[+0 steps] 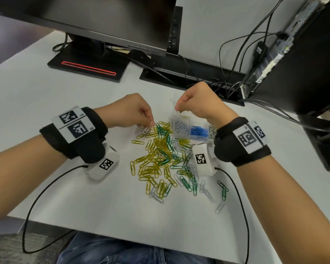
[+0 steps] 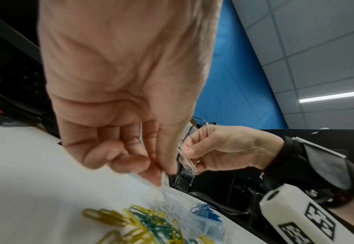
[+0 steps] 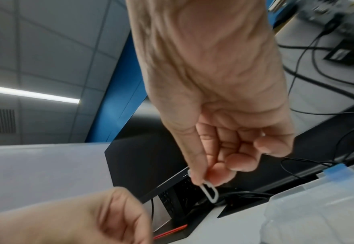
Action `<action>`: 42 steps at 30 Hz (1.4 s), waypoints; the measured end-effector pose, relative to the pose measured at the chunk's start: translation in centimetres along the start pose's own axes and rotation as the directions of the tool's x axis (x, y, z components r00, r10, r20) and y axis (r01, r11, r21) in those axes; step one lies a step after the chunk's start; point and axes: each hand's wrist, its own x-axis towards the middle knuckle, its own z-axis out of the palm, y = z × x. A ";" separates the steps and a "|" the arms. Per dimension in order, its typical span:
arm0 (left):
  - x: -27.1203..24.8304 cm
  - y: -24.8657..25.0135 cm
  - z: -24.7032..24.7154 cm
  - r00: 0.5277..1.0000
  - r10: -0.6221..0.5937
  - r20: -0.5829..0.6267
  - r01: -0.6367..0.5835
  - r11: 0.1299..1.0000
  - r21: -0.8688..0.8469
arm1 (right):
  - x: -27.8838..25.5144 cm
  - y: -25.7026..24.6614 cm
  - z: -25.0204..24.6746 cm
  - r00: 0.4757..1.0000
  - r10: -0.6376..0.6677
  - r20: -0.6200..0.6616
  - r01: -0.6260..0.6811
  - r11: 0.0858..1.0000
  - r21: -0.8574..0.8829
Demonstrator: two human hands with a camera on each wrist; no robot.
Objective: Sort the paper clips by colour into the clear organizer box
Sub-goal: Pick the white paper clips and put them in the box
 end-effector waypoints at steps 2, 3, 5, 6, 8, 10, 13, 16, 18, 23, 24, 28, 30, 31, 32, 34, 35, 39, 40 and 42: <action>0.6 0.6 0.2 0.998 0.011 -0.061 -0.012 1.000 -0.017 | -0.6 0.8 -0.1 0.998 0.064 -0.016 -0.064 0.998 0.012; 1.0 0.8 0.4 0.996 0.017 -0.085 -0.019 1.000 -0.024 | -0.9 1.1 0.0 0.995 0.096 -0.019 -0.096 0.995 0.002; 1.8 1.6 0.9 0.992 0.029 -0.122 -0.035 0.998 -0.048 | -1.2 1.7 0.2 0.990 0.140 -0.023 -0.140 0.990 -0.015; 2.2 2.0 1.2 0.990 0.034 -0.139 -0.044 0.997 -0.067 | -1.3 2.0 0.3 0.988 0.151 -0.029 -0.152 0.988 -0.021; 3.1 2.9 1.7 0.986 0.038 -0.165 -0.056 0.993 -0.106 | -1.5 2.3 0.2 0.986 0.149 -0.072 -0.152 0.988 -0.033; 3.8 3.9 2.4 0.984 0.042 -0.172 -0.063 0.991 -0.117 | -2.0 2.5 -0.3 0.984 0.125 -0.124 -0.128 0.992 -0.020; 4.8 4.8 3.3 0.982 0.084 -0.168 -0.085 0.996 -0.002 | -3.1 2.8 -1.5 0.987 0.058 -0.148 -0.080 0.985 -0.151; 5.3 4.0 3.1 0.979 0.124 -0.164 -0.084 0.969 0.232 | -4.1 3.7 -2.5 0.997 0.067 0.026 -0.046 0.875 -0.482; 5.5 2.8 2.9 0.991 0.081 -0.106 -0.044 0.947 0.318 | -4.4 4.7 -2.6 0.981 0.122 0.150 -0.015 0.821 -0.571; 5.8 1.9 3.3 1.000 -0.005 0.031 -0.007 0.922 0.386 | -3.8 7.3 -2.4 0.949 0.185 0.254 -0.022 0.845 -0.534; 5.9 2.0 3.4 0.999 -0.007 0.039 -0.009 0.922 0.388 | -3.6 7.5 -2.5 0.953 0.185 0.241 -0.033 0.852 -0.523; 6.5 2.6 3.7 0.998 -0.034 0.054 0.010 0.916 0.402 | -3.2 8.0 -2.9 0.961 0.188 0.202 -0.066 0.867 -0.495; 6.8 2.9 3.8 0.997 -0.055 0.052 0.028 0.910 0.414 | -3.2 8.3 -3.2 0.967 0.185 0.173 -0.077 0.867 -0.492; 7.0 3.1 3.9 0.997 -0.064 0.049 0.036 0.901 0.431 | -3.2 8.4 -3.3 0.969 0.183 0.164 -0.082 0.870 -0.487; 7.1 3.2 4.0 0.996 -0.070 0.046 0.042 0.889 0.455 | -3.2 8.5 -3.4 0.970 0.183 0.160 -0.085 0.872 -0.482; 7.4 3.3 4.2 0.996 -0.082 0.035 0.053 0.862 0.505 | -3.2 8.7 -3.6 0.970 0.186 0.158 -0.092 0.878 -0.470; 7.5 3.4 4.3 0.995 -0.094 0.028 0.065 0.850 0.523 | -3.3 8.8 -3.6 0.970 0.187 0.158 -0.094 0.880 -0.466; 8.0 4.0 4.6 0.990 -0.138 0.030 0.102 0.846 0.524 | -3.4 8.9 -3.6 0.970 0.181 0.163 -0.086 0.881 -0.465; 8.0 4.2 4.6 0.988 -0.151 0.042 0.107 0.847 0.520 | -3.4 8.9 -3.7 0.970 0.182 0.164 -0.087 0.881 -0.464; 8.0 4.4 4.6 0.983 -0.170 0.070 0.108 0.843 0.527 | -3.5 8.8 -3.7 0.969 0.182 0.166 -0.085 0.879 -0.469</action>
